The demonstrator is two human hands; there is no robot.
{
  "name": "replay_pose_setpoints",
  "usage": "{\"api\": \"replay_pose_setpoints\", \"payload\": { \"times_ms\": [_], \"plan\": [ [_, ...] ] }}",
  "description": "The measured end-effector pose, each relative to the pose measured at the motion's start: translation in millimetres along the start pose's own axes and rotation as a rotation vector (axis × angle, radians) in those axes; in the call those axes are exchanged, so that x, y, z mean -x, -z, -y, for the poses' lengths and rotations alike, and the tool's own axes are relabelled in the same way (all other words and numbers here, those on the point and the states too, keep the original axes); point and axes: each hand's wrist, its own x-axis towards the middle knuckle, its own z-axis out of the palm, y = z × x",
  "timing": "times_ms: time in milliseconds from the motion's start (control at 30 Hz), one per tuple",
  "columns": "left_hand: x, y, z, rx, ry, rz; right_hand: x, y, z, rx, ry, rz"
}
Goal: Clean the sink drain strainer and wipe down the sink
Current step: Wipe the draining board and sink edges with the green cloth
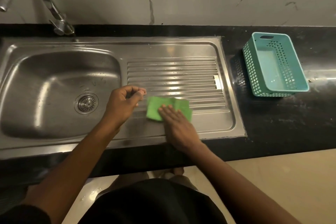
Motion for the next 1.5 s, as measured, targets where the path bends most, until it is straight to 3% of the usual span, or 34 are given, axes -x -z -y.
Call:
{"api": "replay_pose_setpoints", "payload": {
  "times_ms": [200,367,433,700,867,1000,1200,1267,1333,1400,1500],
  "plan": [
    [1,5,5,-0.012,0.000,0.043,43,61,-75,0.014,-0.355,-0.151],
    [-2,14,11,0.005,0.001,0.036,26,46,-50,-0.075,-0.692,-0.344],
    [-4,16,12,0.014,0.006,0.038,14,25,-22,-0.049,-0.692,-0.334],
    [-6,17,9,0.047,-0.010,0.032,-33,-30,105,-0.078,-0.264,-0.040],
    [-7,19,8,0.033,-0.027,0.043,-39,-12,112,-0.218,-0.125,0.042],
    [-8,20,-1,0.050,-0.055,0.010,-35,31,88,-0.387,-0.309,-0.047],
    [-12,23,-12,0.052,-0.058,-0.031,-3,95,-3,-0.836,-0.712,-0.343],
    [-12,23,-9,0.043,-0.043,-0.025,12,104,-36,-0.760,-0.769,-0.340],
    [-13,22,-6,0.038,-0.036,-0.011,27,106,-59,-0.459,-0.760,-0.294],
    [-13,22,-1,0.028,-0.030,0.002,35,102,-67,-0.159,-0.676,-0.276],
    [-13,24,6,0.027,-0.018,0.013,35,86,-68,0.029,-0.527,-0.111]
  ]
}}
